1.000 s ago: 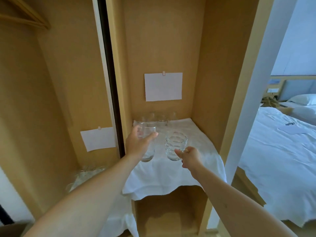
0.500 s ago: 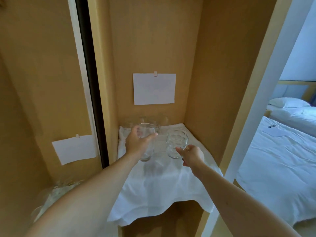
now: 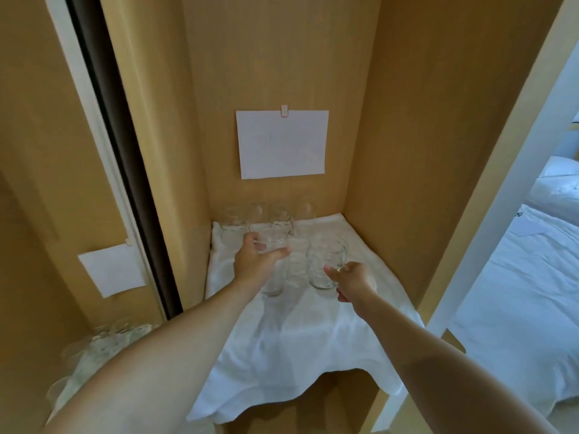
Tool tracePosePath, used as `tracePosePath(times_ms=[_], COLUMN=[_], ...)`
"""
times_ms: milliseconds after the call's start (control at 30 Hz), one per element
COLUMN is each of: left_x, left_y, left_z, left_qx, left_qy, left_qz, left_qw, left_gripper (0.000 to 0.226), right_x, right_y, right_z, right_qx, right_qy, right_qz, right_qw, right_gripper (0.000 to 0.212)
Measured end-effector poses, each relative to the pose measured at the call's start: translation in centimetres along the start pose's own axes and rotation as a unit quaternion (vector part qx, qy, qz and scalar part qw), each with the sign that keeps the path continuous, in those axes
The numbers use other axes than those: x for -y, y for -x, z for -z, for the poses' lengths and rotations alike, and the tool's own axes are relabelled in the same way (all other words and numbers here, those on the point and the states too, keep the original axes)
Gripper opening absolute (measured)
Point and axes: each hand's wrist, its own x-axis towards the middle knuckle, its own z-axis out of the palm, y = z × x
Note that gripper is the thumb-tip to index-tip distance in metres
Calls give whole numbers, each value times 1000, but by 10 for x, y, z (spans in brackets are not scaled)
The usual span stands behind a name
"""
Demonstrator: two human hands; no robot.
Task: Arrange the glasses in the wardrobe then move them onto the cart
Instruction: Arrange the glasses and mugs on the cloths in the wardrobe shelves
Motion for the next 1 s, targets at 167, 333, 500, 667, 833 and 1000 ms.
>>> tracePosePath(times_ms=[167, 333, 500, 667, 833, 1000], left_x=[8, 17, 22, 30, 41, 41], left_y=[-20, -35, -63, -79, -90, -110], left_z=[-31, -60, -87, -108, -116, -114], left_qx=[-9, -4, -27, -62, -83, -43], left_qy=[2, -15, -15, -4, 3, 1], left_qz=[21, 38, 39, 41, 60, 77], left_qw=[1000, 999, 999, 997, 995, 996], left_gripper=[82, 85, 74, 69, 69, 65], right_x=[-3, -2, -5, -15, -7, -7], right_y=[-41, -82, -130, -169, -203, -211], right_z=[6, 11, 9, 7, 7, -2], right_qx=[36, 83, 122, 141, 134, 58], right_qy=[71, 177, 168, 139, 226, 247], right_qz=[12, 28, 28, 26, 61, 82], right_qw=[997, 980, 978, 980, 963, 964], right_gripper=[39, 47, 46, 52, 61, 61])
